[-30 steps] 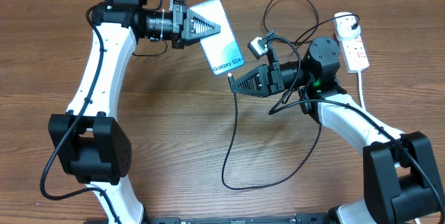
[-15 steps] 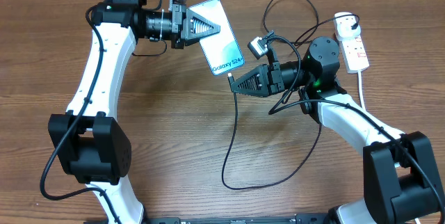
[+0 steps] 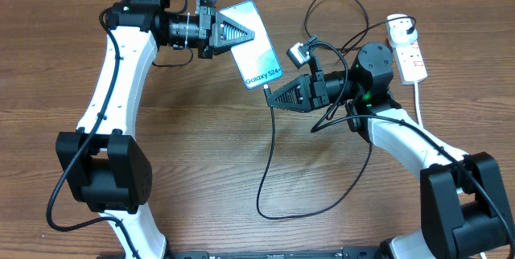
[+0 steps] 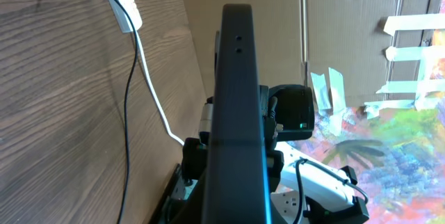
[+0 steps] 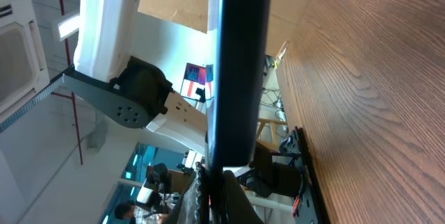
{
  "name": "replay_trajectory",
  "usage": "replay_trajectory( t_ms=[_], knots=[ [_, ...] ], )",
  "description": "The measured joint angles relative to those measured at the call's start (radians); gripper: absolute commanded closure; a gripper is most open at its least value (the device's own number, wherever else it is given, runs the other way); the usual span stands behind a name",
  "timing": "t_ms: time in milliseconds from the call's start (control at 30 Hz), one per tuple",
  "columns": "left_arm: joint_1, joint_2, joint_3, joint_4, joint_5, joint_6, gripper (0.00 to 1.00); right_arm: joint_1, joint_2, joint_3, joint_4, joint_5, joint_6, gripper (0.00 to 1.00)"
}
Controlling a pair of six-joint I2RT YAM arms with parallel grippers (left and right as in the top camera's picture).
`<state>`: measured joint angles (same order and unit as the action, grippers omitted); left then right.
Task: Plug charger to phone and switch on socket
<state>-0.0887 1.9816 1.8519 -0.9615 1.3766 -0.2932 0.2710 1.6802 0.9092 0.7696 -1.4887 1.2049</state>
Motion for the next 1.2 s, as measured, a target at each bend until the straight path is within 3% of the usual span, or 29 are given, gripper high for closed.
replay_trajectory(
  t_ms=[1200],
  knots=[
    [0.000, 0.000, 0.000, -0.005, 0.051, 0.017, 0.96, 0.000, 0.000, 0.000, 0.000, -0.025, 0.000, 0.96]
  ],
)
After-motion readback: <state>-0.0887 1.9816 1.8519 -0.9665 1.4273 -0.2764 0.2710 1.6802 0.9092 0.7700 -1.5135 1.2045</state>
